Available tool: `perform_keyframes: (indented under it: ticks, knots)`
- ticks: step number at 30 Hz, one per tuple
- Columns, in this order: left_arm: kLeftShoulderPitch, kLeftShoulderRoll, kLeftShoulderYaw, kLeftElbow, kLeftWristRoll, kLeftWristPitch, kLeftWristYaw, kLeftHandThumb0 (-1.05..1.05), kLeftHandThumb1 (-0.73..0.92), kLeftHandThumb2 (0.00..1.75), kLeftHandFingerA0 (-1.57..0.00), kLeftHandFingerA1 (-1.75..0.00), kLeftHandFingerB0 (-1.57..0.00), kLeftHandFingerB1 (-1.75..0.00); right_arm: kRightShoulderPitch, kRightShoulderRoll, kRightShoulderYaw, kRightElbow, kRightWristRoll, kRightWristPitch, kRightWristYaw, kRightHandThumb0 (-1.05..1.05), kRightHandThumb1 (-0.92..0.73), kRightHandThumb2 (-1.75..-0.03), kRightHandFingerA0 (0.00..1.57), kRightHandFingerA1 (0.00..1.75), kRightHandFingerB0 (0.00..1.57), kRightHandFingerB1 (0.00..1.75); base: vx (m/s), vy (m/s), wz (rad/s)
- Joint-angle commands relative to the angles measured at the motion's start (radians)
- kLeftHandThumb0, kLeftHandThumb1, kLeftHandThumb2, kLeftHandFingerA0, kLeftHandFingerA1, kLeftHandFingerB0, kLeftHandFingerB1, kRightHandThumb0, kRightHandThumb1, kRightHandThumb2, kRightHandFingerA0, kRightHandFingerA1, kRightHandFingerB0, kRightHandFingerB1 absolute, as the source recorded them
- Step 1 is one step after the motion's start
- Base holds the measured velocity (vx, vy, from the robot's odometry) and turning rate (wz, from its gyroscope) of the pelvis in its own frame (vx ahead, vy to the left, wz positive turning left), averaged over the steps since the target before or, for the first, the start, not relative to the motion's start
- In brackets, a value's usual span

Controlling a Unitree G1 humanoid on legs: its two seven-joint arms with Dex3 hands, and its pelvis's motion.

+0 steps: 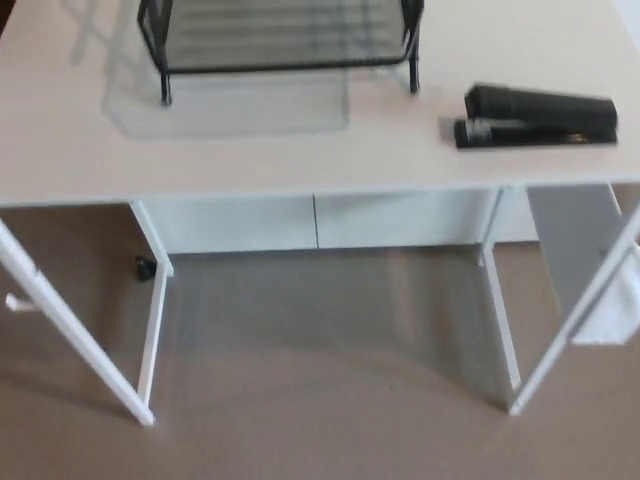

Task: The robot walks towards a desk on which a file tray is kept in the middle and a stapler is kept to its right. The robot lifts the stapler using its right hand and places it on the file tray.

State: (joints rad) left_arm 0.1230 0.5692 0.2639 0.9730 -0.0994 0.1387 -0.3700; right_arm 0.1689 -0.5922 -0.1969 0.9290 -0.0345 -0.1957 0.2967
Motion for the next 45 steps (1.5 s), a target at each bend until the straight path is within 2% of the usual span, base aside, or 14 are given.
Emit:
perform_keyframes:
  ticks: [1,3,13,14,16,18,22,28,30,33,34,36,37,45]
  knots:
    - [-0.014,0.017,0.0,0.04,0.008,-0.012,0.012,-0.66,0.65,0.83,-0.18,-0.48,-0.1,-0.42,0.01,-0.021,0.033,-0.001,-0.033,-0.007,-0.012,-0.66,-0.68,-0.6,0.15,0.5,0.01,0.3,0.32,-0.063,-0.13]
    - [-0.016,0.017,-0.001,0.044,0.007,-0.013,0.013,-0.61,0.78,0.62,-0.23,-0.42,-0.12,-0.34,0.01,-0.02,0.032,-0.006,-0.025,-0.004,-0.015,-0.68,-0.48,-0.87,0.15,0.56,0.01,0.33,0.29,-0.002,-0.14]
    - [0.003,0.014,0.008,-0.008,-0.01,0.021,0.003,-0.35,0.59,1.09,-0.01,-0.5,0.0,-0.49,0.022,-0.018,0.026,-0.059,-0.004,0.061,0.01,-0.64,-0.66,-0.6,0.11,0.49,0.0,0.28,0.33,0.116,-0.15]
    - [-0.008,0.013,-0.001,0.01,0.005,0.016,0.021,-0.6,0.78,0.62,-0.22,-0.42,-0.12,-0.34,0.038,-0.011,0.013,-0.079,0.008,0.049,0.005,-0.63,-0.64,-0.61,0.12,0.51,0.0,0.31,0.27,0.103,-0.04]
    - [0.001,0.015,-0.001,-0.007,0.002,0.023,0.014,-0.59,0.78,0.63,-0.23,-0.42,-0.11,-0.34,0.046,-0.019,0.025,-0.097,-0.01,0.052,0.001,-0.64,-0.66,-0.61,0.12,0.49,0.0,0.28,0.26,0.091,0.08]
    - [0.003,0.015,0.004,-0.003,-0.005,0.013,0.004,-0.36,0.57,1.08,-0.01,-0.5,0.0,-0.49,0.035,-0.022,0.031,-0.08,-0.019,0.049,-0.006,-0.68,-0.53,-0.85,0.06,0.52,0.02,0.26,0.2,0.018,0.05]
    - [-0.005,0.015,0.01,0.02,-0.009,0.0,0.002,-0.35,0.57,1.08,-0.02,-0.5,0.0,-0.49,0.036,-0.008,0.011,-0.09,0.004,0.058,-0.017,-0.63,-0.65,-0.61,0.11,0.5,0.0,0.31,0.1,-0.134,0.19]
    - [-0.002,0.01,0.011,0.018,-0.011,0.002,-0.001,-0.35,0.57,1.09,-0.02,-0.5,0.0,-0.49,0.031,-0.003,-0.026,-0.067,0.025,0.05,-0.012,-0.71,-0.5,-0.9,0.19,0.6,0.0,0.26,0.03,-0.223,-0.06]
    - [-0.003,0.009,0.007,0.023,-0.004,-0.001,0.008,-0.6,0.79,0.63,-0.2,-0.4,-0.13,-0.33,0.042,0.008,-0.054,-0.084,0.05,0.046,-0.018,-0.67,-0.47,-0.87,0.18,0.61,0.0,0.3,0.0,0.0,0.0]
    - [-0.016,0.012,0.007,0.063,-0.003,-0.03,0.002,-0.35,0.58,1.09,-0.01,-0.49,0.0,-0.49,0.041,0.015,-0.093,-0.085,0.073,0.052,-0.03,-0.64,-0.64,-0.6,0.17,0.59,0.0,0.28,0.0,0.0,0.0]
    - [-0.015,0.011,0.012,0.052,-0.008,-0.017,0.004,-0.35,0.58,1.09,-0.01,-0.49,0.0,-0.49,0.037,0.009,-0.094,-0.083,0.07,0.058,-0.021,-0.68,-0.5,-0.89,0.14,0.59,0.0,0.24,-0.07,0.093,-0.04]
    - [-0.005,0.012,0.019,0.03,-0.015,-0.006,-0.001,-0.61,0.79,0.63,-0.21,-0.4,-0.13,-0.33,0.041,0.0,-0.096,-0.085,0.063,0.069,-0.019,-0.69,-0.49,-0.89,0.16,0.59,0.0,0.26,-0.06,0.13,-0.02]
    - [-0.011,0.012,0.019,0.034,-0.013,-0.004,0.006,-0.35,0.58,1.09,-0.02,-0.5,-0.01,-0.49,0.038,0.001,-0.094,-0.08,0.055,0.057,-0.031,-0.65,-0.63,-0.6,0.15,0.57,0.0,0.31,-0.05,0.151,0.04]
    - [0.001,0.012,0.044,0.003,-0.018,0.004,0.002,-0.35,0.59,1.1,-0.01,-0.49,0.0,-0.49,0.014,0.047,-0.254,-0.311,0.187,0.08,-0.078,-0.75,-0.47,-0.87,0.0,0.38,0.0,0.18,-0.02,0.075,0.11]
